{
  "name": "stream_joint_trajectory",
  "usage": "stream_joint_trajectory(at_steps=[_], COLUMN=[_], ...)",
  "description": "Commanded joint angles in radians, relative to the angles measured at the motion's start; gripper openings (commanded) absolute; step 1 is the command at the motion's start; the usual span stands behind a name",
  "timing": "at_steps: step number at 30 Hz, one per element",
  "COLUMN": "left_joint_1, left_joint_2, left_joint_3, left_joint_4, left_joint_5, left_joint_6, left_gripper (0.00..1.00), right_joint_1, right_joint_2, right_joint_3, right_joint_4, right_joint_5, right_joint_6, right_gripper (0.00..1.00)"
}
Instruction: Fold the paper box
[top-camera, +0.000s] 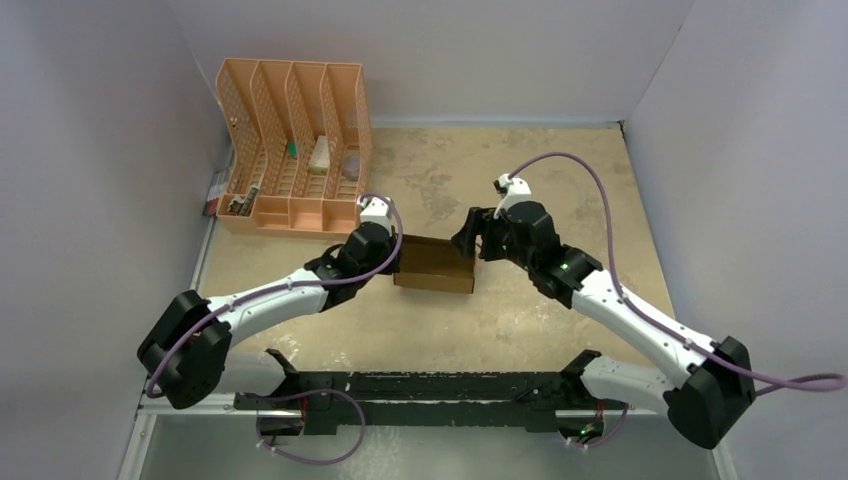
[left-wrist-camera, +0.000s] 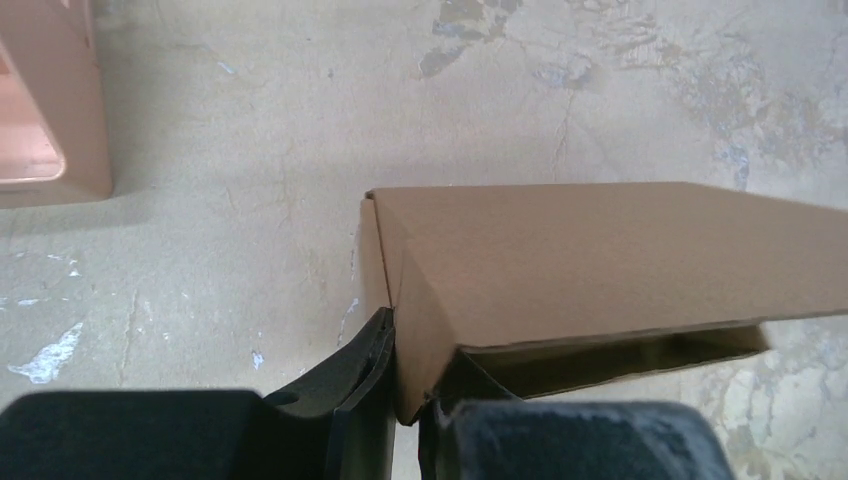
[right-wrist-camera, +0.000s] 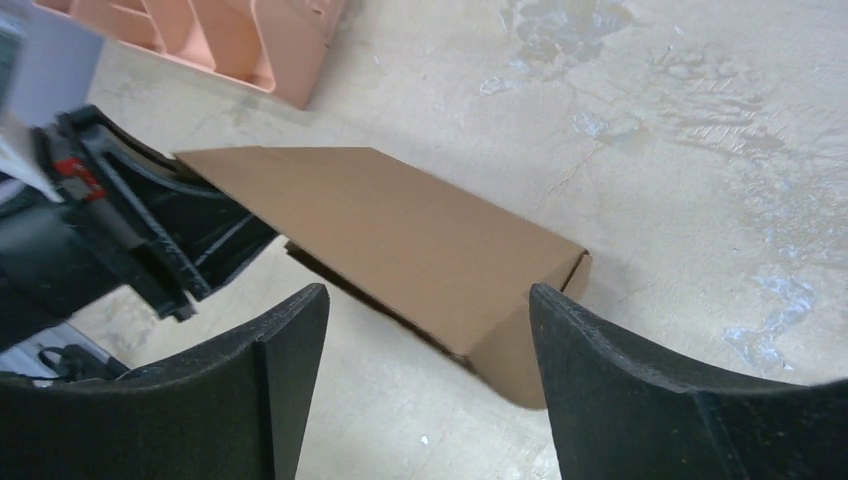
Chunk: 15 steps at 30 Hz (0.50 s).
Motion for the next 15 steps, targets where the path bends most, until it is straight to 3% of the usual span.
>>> stream_joint_trajectory(at_steps=[1, 7, 15], left_joint_1=[-0.037, -0.072, -0.104], left_joint_2=[-0.036, -0.057, -0.052], left_joint_3=[-0.044, -0.110, -0.177], left_joint_4=[0.149, 0.219, 0.305], left_joint_5=[-0.134, -0.191, -0.199], left_joint_6=[0.009, 0.011, 0.048], left_gripper=[0.10, 0.10, 0.12], right_joint_1=[0.003, 0.001, 0.003], right_joint_2=[-0.097, -0.110, 0.028], right_joint_3=[0.002, 0.026, -0.018], right_joint_4=[-0.006, -0.044, -0.020], right_joint_5=[0.050, 0.225, 0.195], right_joint_6=[0.061, 0.144, 0.195], right_gripper=[0.77, 0.76, 0.67])
